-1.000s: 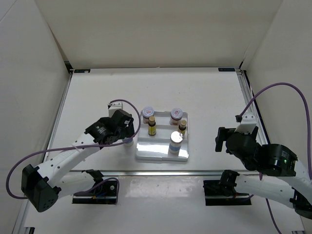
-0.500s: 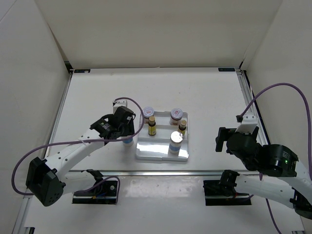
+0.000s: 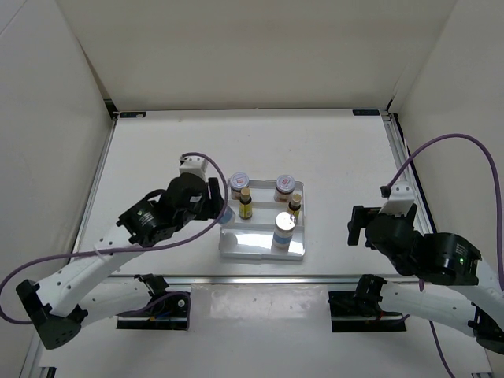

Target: Organize the condiment bottles

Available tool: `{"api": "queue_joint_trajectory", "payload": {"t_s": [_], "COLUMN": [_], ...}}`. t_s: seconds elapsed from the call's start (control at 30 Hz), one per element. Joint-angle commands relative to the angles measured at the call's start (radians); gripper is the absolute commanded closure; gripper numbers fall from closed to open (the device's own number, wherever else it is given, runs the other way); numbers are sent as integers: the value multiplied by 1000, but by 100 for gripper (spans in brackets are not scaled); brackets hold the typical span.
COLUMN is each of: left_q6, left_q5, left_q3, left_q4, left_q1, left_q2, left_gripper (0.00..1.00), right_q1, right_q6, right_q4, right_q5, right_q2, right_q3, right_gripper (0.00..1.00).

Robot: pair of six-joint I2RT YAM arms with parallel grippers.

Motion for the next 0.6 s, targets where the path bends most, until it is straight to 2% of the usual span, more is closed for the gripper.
{"api": "queue_joint_trajectory", "payload": {"t_s": [0.0, 0.17, 0.4, 0.43, 0.57], "left_q6": [-27, -75, -98, -98, -98], "left_q5": [35, -46, -102, -102, -120], "left_q3": [48, 59, 68, 68, 59], "left_q4": [34, 34, 54, 54, 72], "left_q1": [-89, -230, -284, -284, -284], "left_q2": [48, 158, 269, 278, 321], "left_gripper": [88, 88, 85, 83, 65], "right_q1": [7, 7, 7, 7, 7], "right_q6": [-7, -7, -7, -7, -7], "right_q4": [28, 28, 28, 28, 28], "right_q5": [9, 9, 9, 9, 9], "right_q2": [17, 17, 8, 8, 8], "right_q3": [-6, -6, -6, -6, -6], "right_gripper": [1, 1, 1, 1, 1]}}
